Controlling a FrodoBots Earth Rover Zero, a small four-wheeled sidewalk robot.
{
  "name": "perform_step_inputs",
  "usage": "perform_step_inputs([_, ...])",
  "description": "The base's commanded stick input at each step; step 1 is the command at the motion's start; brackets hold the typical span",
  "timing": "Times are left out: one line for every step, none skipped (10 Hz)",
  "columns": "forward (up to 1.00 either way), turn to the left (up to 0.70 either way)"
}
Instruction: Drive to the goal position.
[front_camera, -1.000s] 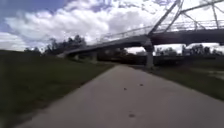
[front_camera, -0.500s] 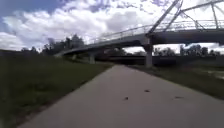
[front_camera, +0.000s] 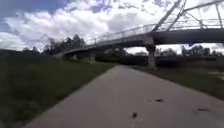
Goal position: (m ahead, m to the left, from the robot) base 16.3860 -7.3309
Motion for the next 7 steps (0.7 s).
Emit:
perform_step_inputs([1.0,-0.13])
perform_step_inputs([1.0,-0.15])
perform_step_inputs([1.0,-0.03])
perform_step_inputs([1.0,0.0])
perform_step_inputs([1.0,0.0])
perform_step_inputs([1.0,0.0])
perform_step_inputs([1.0,0.0])
